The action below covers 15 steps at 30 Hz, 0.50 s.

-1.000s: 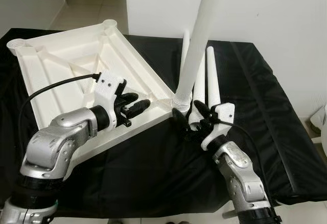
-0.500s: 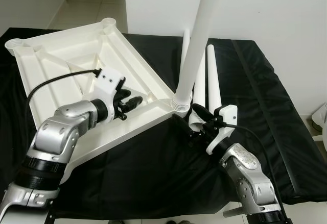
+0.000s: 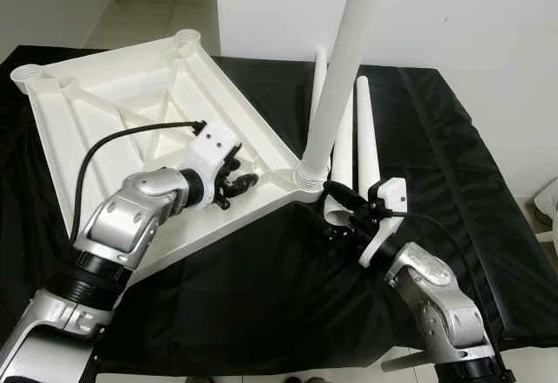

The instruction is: Building children table

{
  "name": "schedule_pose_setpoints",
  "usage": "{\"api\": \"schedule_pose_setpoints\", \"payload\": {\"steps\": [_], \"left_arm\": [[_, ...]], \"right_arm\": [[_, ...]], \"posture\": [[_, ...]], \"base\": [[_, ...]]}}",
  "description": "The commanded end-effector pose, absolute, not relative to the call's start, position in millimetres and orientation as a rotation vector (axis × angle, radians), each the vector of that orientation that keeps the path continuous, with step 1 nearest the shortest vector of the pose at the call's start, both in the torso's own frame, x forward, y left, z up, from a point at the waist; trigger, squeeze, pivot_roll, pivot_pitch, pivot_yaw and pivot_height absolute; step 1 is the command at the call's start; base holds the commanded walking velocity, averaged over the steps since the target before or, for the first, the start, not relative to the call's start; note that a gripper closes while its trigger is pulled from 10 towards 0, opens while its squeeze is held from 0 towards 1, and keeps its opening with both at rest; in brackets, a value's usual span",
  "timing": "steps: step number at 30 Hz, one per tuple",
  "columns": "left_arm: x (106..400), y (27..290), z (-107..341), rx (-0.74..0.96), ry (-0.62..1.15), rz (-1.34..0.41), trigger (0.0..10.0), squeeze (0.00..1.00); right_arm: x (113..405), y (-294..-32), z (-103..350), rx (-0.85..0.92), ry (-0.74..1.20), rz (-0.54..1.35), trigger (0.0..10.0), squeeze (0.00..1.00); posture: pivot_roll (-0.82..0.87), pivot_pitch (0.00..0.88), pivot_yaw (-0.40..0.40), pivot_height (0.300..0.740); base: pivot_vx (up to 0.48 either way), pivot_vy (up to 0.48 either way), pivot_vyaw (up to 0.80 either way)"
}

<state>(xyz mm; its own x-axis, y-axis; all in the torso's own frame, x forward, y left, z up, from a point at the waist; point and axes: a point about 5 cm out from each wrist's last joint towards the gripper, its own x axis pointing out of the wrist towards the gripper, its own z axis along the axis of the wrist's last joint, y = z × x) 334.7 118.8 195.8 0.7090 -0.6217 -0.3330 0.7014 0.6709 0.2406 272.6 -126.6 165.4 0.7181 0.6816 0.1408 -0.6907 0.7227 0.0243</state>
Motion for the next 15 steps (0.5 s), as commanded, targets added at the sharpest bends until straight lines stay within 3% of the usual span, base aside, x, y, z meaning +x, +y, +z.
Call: {"api": "schedule_pose_setpoints", "payload": {"steps": [1, 15], "left_arm": [[327.2, 111.1, 190.2, 0.379, 0.287, -0.982, 10.0, 0.00], [347.1, 120.2, 166.2, 0.481, 0.427, -0.857, 10.0, 0.00]], "right_arm": [[271.1, -129.6, 168.6, 0.077, -0.131, 0.762, 10.0, 0.00], [272.9, -133.2, 174.7, 0.056, -0.138, 0.753, 10.0, 0.00]], "posture": [[0.00, 0.145, -0.029, 0.740], [-0.02, 0.138, -0.021, 0.740]], "base": [[0.000, 0.000, 0.00], [0.000, 0.000, 0.00]]}}
